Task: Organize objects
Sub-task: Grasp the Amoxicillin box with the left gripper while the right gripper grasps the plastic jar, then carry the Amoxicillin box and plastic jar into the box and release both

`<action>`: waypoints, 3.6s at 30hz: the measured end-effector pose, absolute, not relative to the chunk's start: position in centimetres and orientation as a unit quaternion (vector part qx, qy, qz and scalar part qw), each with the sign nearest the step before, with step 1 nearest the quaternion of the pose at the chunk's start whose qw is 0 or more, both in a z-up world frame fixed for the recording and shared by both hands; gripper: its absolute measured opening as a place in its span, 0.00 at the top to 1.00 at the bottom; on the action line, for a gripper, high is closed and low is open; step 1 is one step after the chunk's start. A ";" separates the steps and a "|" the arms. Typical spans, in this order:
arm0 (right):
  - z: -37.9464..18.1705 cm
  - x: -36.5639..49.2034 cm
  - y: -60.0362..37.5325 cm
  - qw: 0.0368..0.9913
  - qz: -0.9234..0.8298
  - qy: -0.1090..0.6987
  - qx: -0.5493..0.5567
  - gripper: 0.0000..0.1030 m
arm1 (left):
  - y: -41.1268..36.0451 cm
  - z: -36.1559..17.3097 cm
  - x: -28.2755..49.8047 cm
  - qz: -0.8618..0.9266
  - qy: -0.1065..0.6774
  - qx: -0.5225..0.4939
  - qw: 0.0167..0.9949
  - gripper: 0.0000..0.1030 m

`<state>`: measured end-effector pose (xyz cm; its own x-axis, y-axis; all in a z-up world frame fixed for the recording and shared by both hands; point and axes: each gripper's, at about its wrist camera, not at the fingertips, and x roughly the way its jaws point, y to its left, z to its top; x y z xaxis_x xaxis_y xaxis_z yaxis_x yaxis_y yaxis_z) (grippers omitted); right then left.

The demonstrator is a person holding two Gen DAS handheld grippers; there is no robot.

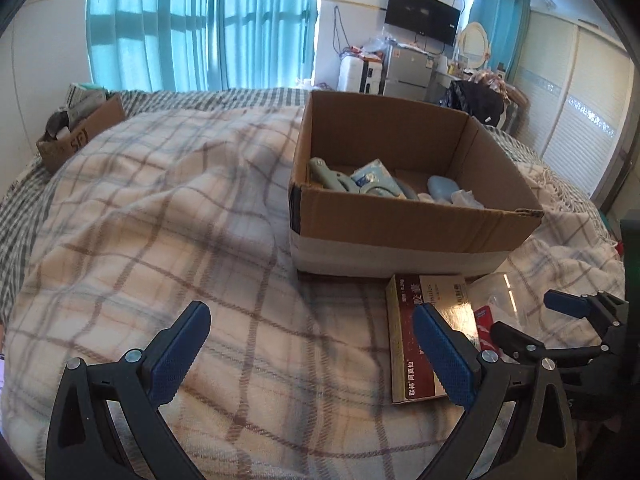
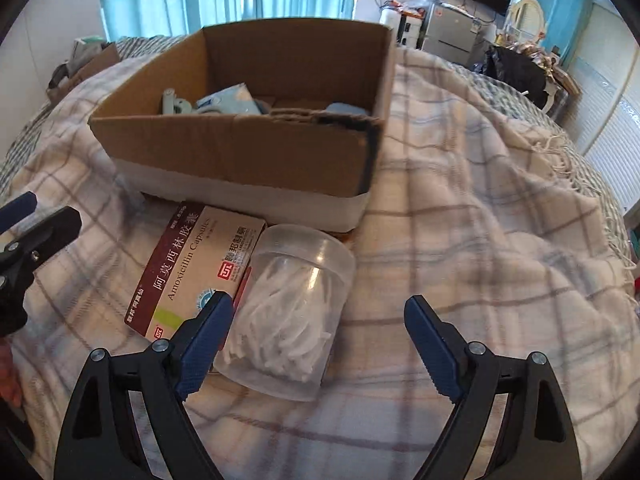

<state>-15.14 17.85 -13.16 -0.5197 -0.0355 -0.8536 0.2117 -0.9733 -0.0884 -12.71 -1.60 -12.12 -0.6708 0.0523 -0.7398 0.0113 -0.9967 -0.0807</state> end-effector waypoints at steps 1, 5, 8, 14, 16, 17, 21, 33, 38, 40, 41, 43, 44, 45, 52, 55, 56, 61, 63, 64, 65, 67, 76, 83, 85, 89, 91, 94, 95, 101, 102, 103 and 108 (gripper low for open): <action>-13.5 -15.3 17.6 0.072 -0.866 0.095 0.487 0.15 | -1.8 -12.1 -12.8 0.912 -0.045 -0.407 0.012 0.00; -15.4 -15.8 17.2 0.072 -0.851 0.098 0.511 0.15 | -2.4 -12.3 -12.7 0.910 -0.058 -0.410 0.006 0.00; -15.3 -15.6 17.7 0.085 -0.848 0.079 0.517 0.24 | -2.4 -12.5 -12.4 0.909 -0.063 -0.412 0.004 0.00; -15.7 -14.5 17.9 0.119 -0.829 0.064 0.543 0.34 | -1.2 -12.8 -12.1 0.903 -0.040 -0.427 -0.010 0.00; -15.6 -14.3 18.1 0.126 -0.828 0.058 0.544 0.35 | -0.7 -12.9 -12.0 0.901 -0.039 -0.432 -0.015 0.00; -15.3 -14.1 18.3 0.130 -0.829 0.055 0.541 0.35 | -0.3 -12.8 -11.9 0.900 -0.043 -0.434 -0.018 0.00; -12.1 -12.6 20.0 0.134 -0.859 0.034 0.494 0.38 | 1.2 -12.9 -11.2 0.896 -0.053 -0.440 -0.005 0.00; -9.7 -12.8 25.1 0.111 -0.882 -0.004 0.458 0.40 | 9.0 -17.4 -12.7 0.855 -0.011 -0.515 0.068 0.00; -10.4 -12.6 23.8 0.106 -0.881 0.018 0.461 0.40 | 8.5 -19.5 -13.2 0.841 -0.022 -0.537 0.065 0.24; -10.6 -12.5 23.4 0.104 -0.878 0.031 0.467 0.39 | 8.1 -19.1 -12.6 0.844 -0.033 -0.530 0.075 0.24; -10.8 -12.4 23.1 0.102 -0.875 0.039 0.472 0.39 | 7.9 -18.8 -12.2 0.846 -0.035 -0.526 0.077 0.25; -11.7 -12.4 22.8 0.092 -0.866 0.053 0.490 0.40 | 7.5 -18.0 -11.2 0.853 -0.031 -0.516 0.073 0.25; -12.2 -12.5 22.7 0.087 -0.861 0.059 0.498 0.40 | 7.3 -17.6 -10.8 0.856 -0.029 -0.512 0.068 0.25; -12.8 -12.6 22.6 0.083 -0.857 0.063 0.504 0.40 | 6.8 -17.0 -10.2 0.860 -0.031 -0.505 0.066 0.25; -8.9 -10.3 21.7 0.080 -0.884 0.087 0.453 0.41 | 3.7 -13.2 -7.3 0.882 -0.072 -0.460 0.066 0.25; -6.0 -9.2 20.8 0.083 -0.894 0.101 0.428 0.41 | 2.7 -10.9 -6.8 0.890 -0.091 -0.442 0.066 0.25; -5.2 -9.0 20.6 0.085 -0.896 0.102 0.423 0.41 | 2.4 -9.9 -6.7 0.895 -0.093 -0.432 0.064 0.25; -0.2 -8.7 18.5 0.095 -0.911 0.131 0.379 0.41 | 1.0 -5.4 -6.8 0.914 -0.109 -0.386 0.064 0.25; 1.7 -8.7 17.8 0.103 -0.916 0.139 0.361 0.41 | 0.8 -4.1 -7.5 0.918 -0.107 -0.375 0.062 0.25; 2.6 -8.8 17.4 0.106 -0.919 0.143 0.353 0.41 | 0.5 -3.3 -8.0 0.920 -0.105 -0.372 0.061 0.25; 3.5 -8.9 17.2 0.108 -0.921 0.146 0.344 0.41 | 0.3 -2.8 -8.4 0.922 -0.103 -0.369 0.059 0.25; 5.3 -9.6 16.9 0.107 -0.929 0.143 0.325 0.41 | 0.0 -1.4 -9.7 0.927 -0.093 -0.359 0.057 0.25; 9.4 -17.5 16.1 0.130 -0.942 0.110 0.290 0.41 | 0.1 1.2 -16.8 0.935 -0.052 -0.348 0.048 0.25; 5.8 -24.3 15.7 0.146 -0.933 0.094 0.314 0.41 | 1.3 -1.9 -22.6 0.929 -0.045 -0.363 0.057 0.25; 3.7 -25.7 16.1 0.138 -0.933 0.083 0.323 0.41 | 1.5 -3.8 -24.1 0.923 -0.051 -0.379 0.051 0.25; -1.1 -28.4 16.7 0.144 -0.919 0.069 0.360 0.41 | 1.8 -7.7 -26.2 0.907 -0.053 -0.413 0.058 0.25; -3.0 -29.4 17.0 0.144 -0.912 0.060 0.380 0.41 | 2.3 -8.8 -26.8 0.904 -0.044 -0.422 0.061 0.25; -4.5 -29.9 17.2 0.145 -0.907 0.058 0.391 0.41 | 2.4 -9.8 -27.7 0.897 -0.040 -0.434 0.068 0.25; -4.6 -30.2 17.4 0.148 -0.906 0.054 0.393 0.41 | 2.3 -10.1 -28.0 0.897 -0.038 -0.436 0.064 0.25; -3.6 -29.3 18.3 0.144 -0.909 0.028 0.390 0.39 | 2.6 -8.9 -26.8 0.903 -0.025 -0.422 0.076 0.21; -2.9 -28.8 18.6 0.141 -0.912 0.026 0.384 0.36 | 2.5 -8.2 -26.3 0.905 -0.027 -0.418 0.070 0.20; -2.4 -28.4 18.6 0.139 -0.914 0.024 0.381 0.34 | 2.4 -7.7 -26.1 0.906 -0.031 -0.416 0.069 0.18; 2.9 -25.0 19.1 0.124 -0.930 0.029 0.344 0.34 | 1.9 -2.5 -23.7 0.922 -0.042 -0.379 0.067 0.11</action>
<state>-24.98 19.15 2.90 -0.7318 -0.2117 -0.6477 0.2514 -0.9673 0.0321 -23.66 1.92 -2.50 -0.7037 0.1561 -0.6932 -0.0926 -0.9874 -0.1283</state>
